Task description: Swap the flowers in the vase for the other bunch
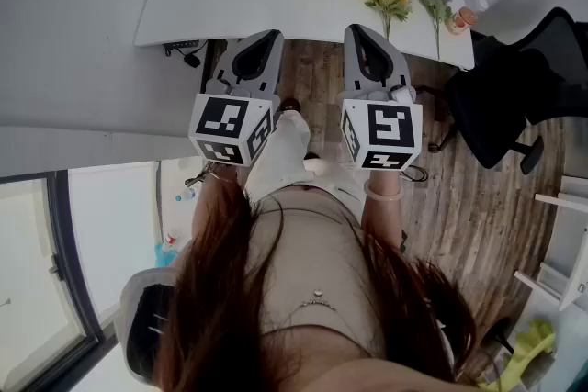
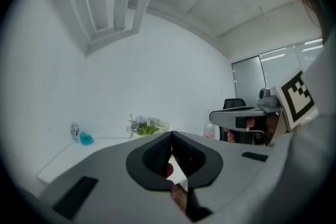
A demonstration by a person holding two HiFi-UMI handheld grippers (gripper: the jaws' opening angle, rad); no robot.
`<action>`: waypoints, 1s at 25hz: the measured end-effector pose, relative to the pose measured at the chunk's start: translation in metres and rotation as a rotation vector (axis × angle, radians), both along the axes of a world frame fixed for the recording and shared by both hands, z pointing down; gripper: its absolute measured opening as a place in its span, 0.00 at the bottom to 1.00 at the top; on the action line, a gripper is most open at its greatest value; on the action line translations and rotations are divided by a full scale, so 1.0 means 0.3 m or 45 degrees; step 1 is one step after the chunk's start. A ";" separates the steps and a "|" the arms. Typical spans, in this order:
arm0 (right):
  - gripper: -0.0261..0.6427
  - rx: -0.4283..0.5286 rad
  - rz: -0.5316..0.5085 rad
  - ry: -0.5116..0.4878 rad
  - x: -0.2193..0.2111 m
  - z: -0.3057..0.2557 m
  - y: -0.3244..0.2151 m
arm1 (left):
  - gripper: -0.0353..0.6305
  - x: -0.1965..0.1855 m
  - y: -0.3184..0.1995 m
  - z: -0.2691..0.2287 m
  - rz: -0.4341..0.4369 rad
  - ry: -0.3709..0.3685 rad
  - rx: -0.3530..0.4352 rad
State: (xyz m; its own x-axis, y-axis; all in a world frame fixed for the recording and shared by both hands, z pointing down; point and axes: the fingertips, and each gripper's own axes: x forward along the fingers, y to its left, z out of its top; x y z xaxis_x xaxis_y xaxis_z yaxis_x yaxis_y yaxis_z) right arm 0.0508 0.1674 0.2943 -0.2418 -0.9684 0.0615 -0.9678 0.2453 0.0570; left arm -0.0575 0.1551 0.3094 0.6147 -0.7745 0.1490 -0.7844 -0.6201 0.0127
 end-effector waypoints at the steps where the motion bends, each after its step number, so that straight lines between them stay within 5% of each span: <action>1: 0.08 -0.002 -0.003 -0.002 0.003 -0.004 -0.007 | 0.06 0.005 -0.008 -0.004 0.002 -0.001 -0.003; 25: 0.08 -0.014 -0.057 0.027 0.012 -0.028 -0.333 | 0.06 -0.010 -0.333 0.013 -0.032 0.013 -0.071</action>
State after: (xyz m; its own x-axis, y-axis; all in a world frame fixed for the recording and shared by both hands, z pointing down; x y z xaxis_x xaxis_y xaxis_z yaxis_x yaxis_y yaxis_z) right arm 0.0545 0.0675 0.2859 -0.2833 -0.9559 0.0775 -0.9545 0.2889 0.0745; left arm -0.0605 0.0551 0.3131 0.5968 -0.7805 0.1859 -0.7995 -0.5982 0.0550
